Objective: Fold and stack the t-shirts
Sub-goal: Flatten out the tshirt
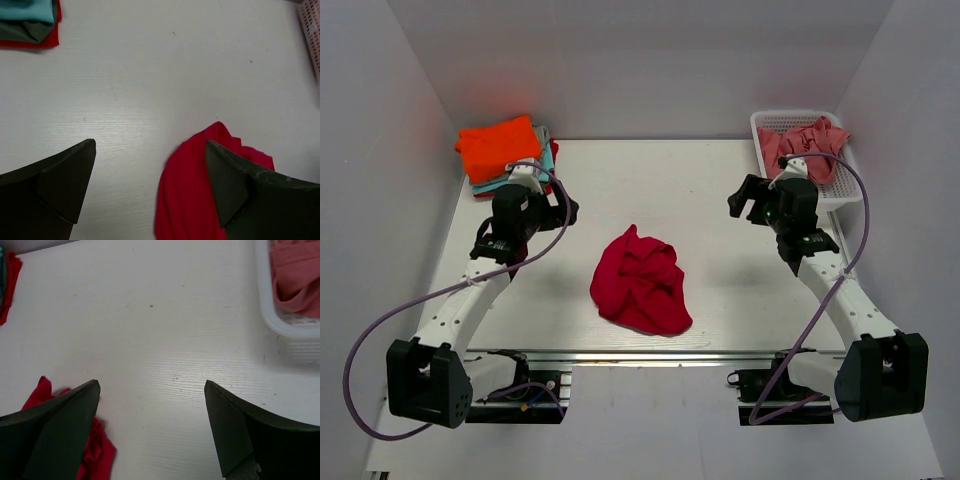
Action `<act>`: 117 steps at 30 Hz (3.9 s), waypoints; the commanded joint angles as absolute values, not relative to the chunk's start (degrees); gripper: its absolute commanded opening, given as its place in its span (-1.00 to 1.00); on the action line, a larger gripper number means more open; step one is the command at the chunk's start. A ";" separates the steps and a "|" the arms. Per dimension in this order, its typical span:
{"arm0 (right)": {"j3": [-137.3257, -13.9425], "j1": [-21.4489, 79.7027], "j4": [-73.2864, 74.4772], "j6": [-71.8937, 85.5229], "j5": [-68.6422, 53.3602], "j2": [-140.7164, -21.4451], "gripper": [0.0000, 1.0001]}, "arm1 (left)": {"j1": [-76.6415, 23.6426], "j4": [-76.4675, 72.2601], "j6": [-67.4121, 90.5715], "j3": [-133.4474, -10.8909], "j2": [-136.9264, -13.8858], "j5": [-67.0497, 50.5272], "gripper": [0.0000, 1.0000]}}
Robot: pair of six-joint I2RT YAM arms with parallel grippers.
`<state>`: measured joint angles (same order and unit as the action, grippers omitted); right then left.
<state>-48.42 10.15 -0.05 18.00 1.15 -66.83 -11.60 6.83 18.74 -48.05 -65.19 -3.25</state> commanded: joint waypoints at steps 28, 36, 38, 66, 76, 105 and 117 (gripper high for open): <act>-66.26 32.25 3.86 11.16 -26.28 -98.34 0.69 | -26.45 5.44 16.35 -29.36 -68.72 -29.72 0.57; -68.38 35.15 4.31 11.60 -26.46 -101.16 -0.73 | -31.02 7.29 15.82 -32.52 -74.00 -21.19 -0.26; -68.47 35.42 4.31 11.51 -24.35 -100.55 -1.00 | -31.55 8.17 15.82 -34.27 -74.79 -19.78 -0.58; -80.94 35.33 -11.07 -9.57 25.66 -67.86 -1.00 | -32.08 12.85 -0.78 -83.94 -68.83 28.39 -1.00; -89.82 35.51 -4.31 -13.27 15.31 -57.50 -1.00 | -32.08 9.05 -9.49 -85.78 -55.47 7.42 -1.00; -61.07 26.82 -25.66 -0.44 46.33 -83.30 -1.00 | -26.98 8.60 -5.73 -97.31 -108.94 11.58 -0.86; -86.31 19.78 -5.29 2.02 32.09 -111.80 0.81 | -23.47 19.00 -3.08 -116.57 -126.50 10.38 0.99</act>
<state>-81.23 19.88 -8.01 0.97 34.92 -114.65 -23.27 22.92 -4.84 -121.97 -140.11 10.37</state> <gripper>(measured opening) 0.875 0.995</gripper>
